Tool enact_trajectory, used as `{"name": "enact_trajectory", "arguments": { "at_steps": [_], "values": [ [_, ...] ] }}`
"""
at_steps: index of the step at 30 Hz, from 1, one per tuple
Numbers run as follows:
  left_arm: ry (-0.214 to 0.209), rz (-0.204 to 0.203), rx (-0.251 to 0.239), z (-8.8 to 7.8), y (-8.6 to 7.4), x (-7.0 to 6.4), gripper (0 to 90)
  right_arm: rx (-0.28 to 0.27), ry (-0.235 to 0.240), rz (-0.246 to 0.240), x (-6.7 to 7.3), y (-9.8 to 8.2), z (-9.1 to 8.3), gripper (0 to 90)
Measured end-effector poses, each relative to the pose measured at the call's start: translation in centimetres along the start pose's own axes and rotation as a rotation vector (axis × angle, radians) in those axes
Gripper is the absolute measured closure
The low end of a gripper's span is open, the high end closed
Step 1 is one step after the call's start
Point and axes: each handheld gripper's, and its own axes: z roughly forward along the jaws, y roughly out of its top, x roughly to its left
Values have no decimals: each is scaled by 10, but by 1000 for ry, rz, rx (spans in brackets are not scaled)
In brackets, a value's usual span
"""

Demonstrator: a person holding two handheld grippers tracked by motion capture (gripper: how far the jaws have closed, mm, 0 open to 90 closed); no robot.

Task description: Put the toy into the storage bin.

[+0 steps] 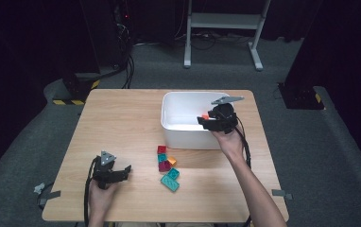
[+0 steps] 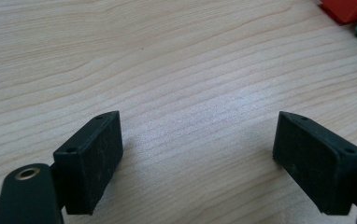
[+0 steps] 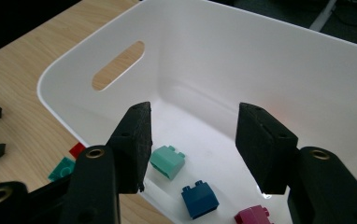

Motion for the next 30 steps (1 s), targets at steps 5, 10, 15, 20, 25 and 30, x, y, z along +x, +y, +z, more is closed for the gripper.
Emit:
{"name": "enact_trajectory", "arguments": {
  "at_steps": [5,10,15,20,25,30],
  "values": [
    [0,0,0,0,0,0,160,-19,22,-16,6,-3,-6,461],
    [0,0,0,0,0,0,160,-55,40,-24,12,-6,-16,471],
    [0,0,0,0,0,0,160,-73,61,-35,20,-12,-25,479],
    [0,0,0,0,0,0,160,-99,95,-33,26,-21,-32,488],
    [0,1,1,0,0,0,160,-117,111,-46,32,-28,-38,500],
    [0,2,1,0,0,0,160,-115,127,-63,37,-36,-40,529]
  ]
}}
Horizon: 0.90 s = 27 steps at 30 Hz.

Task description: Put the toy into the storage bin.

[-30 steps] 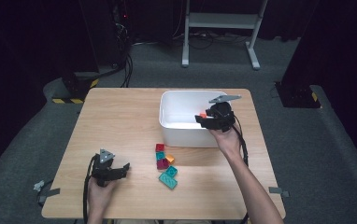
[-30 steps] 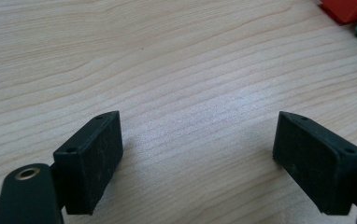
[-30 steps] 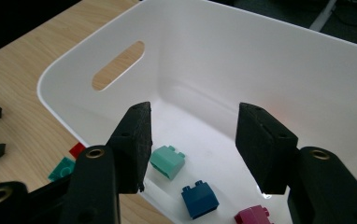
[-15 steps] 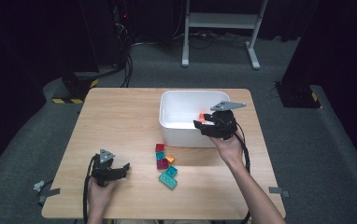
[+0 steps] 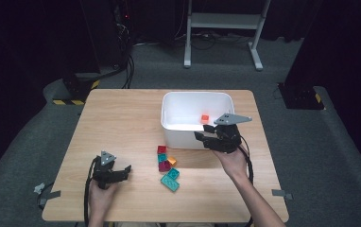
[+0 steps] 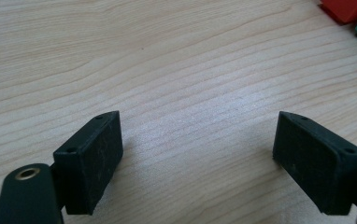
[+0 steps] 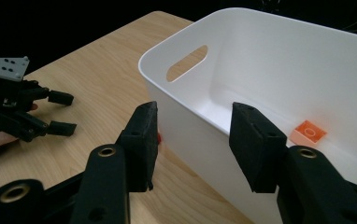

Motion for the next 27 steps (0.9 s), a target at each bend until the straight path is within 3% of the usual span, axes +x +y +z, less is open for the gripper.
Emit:
{"name": "enact_trajectory", "arguments": {
  "at_steps": [7,16,27],
  "values": [
    [0,0,0,0,0,0,160,-3,12,-33,11,-17,2,604],
    [0,0,0,0,0,0,160,7,35,0,11,-37,10,556],
    [0,-1,0,0,0,0,160,46,40,-7,16,-59,26,555]
  ]
}}
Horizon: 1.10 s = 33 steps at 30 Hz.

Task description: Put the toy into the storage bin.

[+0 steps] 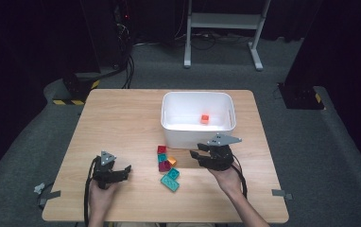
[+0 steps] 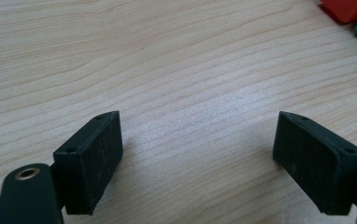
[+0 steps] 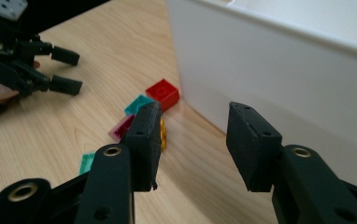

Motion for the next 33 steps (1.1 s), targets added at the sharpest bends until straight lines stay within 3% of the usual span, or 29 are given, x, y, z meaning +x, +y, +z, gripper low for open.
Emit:
{"name": "enact_trajectory", "arguments": {
  "at_steps": [11,21,33],
  "values": [
    [0,0,0,0,0,0,160,41,23,25,5,-17,17,540],
    [0,0,0,0,0,0,160,110,86,48,12,-34,44,562],
    [0,-1,0,0,0,0,161,144,118,52,20,-41,65,589]
  ]
}}
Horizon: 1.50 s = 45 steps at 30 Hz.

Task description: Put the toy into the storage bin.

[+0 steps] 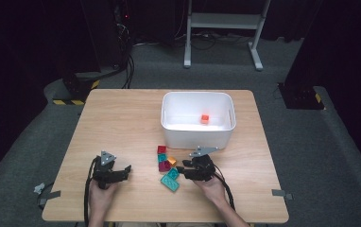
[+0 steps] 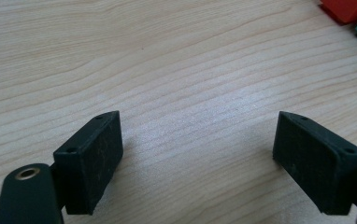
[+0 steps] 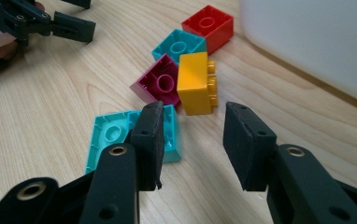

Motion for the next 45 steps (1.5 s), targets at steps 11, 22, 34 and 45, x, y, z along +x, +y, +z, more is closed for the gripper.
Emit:
{"name": "enact_trajectory", "arguments": {
  "at_steps": [11,22,34,45],
  "values": [
    [0,0,0,0,0,0,161,18,27,3,3,0,13,670],
    [0,0,0,0,0,0,161,41,27,-3,3,-1,18,770],
    [0,0,0,0,0,0,161,43,25,-21,5,-1,17,871],
    [0,0,0,0,0,0,161,32,18,-19,2,1,11,878]
  ]
}}
